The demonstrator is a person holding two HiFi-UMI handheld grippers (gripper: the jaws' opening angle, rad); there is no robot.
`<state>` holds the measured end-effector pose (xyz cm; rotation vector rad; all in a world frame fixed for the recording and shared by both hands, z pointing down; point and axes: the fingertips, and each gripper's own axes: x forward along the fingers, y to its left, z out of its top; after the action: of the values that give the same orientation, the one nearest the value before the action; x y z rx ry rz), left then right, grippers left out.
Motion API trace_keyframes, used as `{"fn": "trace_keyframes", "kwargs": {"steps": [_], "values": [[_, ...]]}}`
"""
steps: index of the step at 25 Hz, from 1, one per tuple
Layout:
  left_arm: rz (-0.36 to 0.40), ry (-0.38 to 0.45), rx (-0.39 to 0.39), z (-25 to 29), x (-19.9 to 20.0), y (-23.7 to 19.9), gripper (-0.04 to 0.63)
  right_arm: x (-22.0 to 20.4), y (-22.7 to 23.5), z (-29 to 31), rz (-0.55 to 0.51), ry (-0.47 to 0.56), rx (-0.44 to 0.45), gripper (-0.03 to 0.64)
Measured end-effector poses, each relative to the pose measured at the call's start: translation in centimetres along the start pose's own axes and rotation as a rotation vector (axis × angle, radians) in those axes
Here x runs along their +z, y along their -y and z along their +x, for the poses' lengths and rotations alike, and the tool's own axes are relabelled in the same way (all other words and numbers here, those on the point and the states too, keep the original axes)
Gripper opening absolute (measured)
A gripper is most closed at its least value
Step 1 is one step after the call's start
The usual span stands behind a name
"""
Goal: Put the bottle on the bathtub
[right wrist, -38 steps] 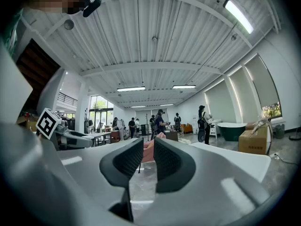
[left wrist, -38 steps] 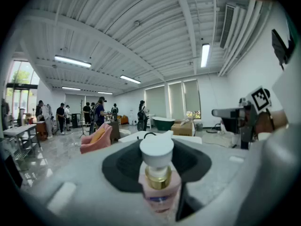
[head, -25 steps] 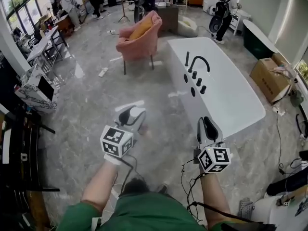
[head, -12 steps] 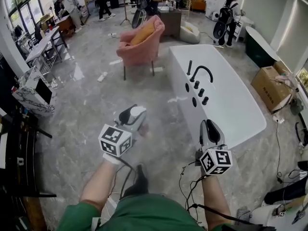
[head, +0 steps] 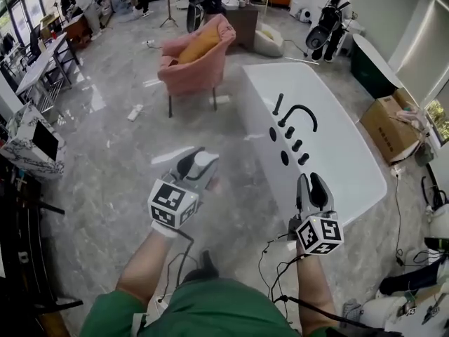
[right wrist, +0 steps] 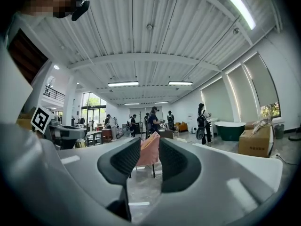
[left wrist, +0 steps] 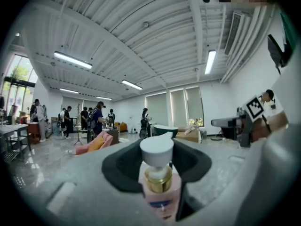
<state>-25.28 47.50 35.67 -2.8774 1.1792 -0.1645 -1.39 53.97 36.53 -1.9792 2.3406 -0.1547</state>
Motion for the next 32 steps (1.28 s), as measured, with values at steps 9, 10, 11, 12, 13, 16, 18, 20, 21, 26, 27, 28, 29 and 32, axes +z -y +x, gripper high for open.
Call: {"fn": "trace_keyframes", "kwargs": {"steps": [9,10,11,12,13,16,18,20,21,26,27,28,29,32], "values": [[0.009,0.005,0.005,4.5,-0.1,-12.0,0.169,1.2,-2.6,10.5,-0.033,-0.011,-0.026,0.107],[0.005,0.003,0.009,4.8,-0.4,-13.1,0.169,1.2,-2.9,11.4,-0.031,-0.011,-0.025,0.106],[0.000,-0.001,0.014,5.2,-0.6,-14.2,0.169,1.1,-3.1,12.4,-0.027,-0.010,-0.024,0.106],[-0.006,-0.005,0.020,5.6,-0.9,-15.2,0.169,1.0,-3.2,13.4,-0.022,-0.008,-0.021,0.106],[-0.014,-0.010,0.025,6.2,-1.2,-16.1,0.169,0.9,-3.2,14.4,-0.018,-0.005,-0.019,0.106],[-0.036,-0.026,0.030,8.1,-1.8,-18.1,0.169,0.4,-2.5,17.7,0.005,-0.006,-0.011,0.106],[-0.049,-0.029,0.024,9.5,-1.9,-19.1,0.169,0.0,-1.7,20.1,0.029,-0.009,-0.001,0.106],[-0.059,-0.023,0.021,11.0,-1.8,-20.5,0.169,-0.2,-1.2,23.0,0.045,-0.007,0.020,0.106],[-0.061,-0.020,0.022,11.9,-1.7,-21.3,0.169,-0.2,-1.0,24.6,0.049,-0.004,0.032,0.106],[-0.038,-0.024,0.040,17.5,-1.7,-25.9,0.169,-1.3,0.5,34.3,0.078,-0.013,0.091,0.106],[-0.034,-0.026,0.050,18.7,-1.8,-26.9,0.169,-1.5,0.9,36.2,0.083,-0.019,0.106,0.106],[-0.030,-0.028,0.060,20.0,-1.9,-27.7,0.169,-1.7,1.4,38.0,0.087,-0.026,0.119,0.106],[-0.029,-0.030,0.067,21.4,-2.0,-28.4,0.169,-1.8,2.1,39.6,0.090,-0.032,0.127,0.106],[-0.040,-0.034,0.083,25.8,-2.1,-30.7,0.169,-1.8,4.8,44.0,0.099,-0.044,0.136,0.106]]}}
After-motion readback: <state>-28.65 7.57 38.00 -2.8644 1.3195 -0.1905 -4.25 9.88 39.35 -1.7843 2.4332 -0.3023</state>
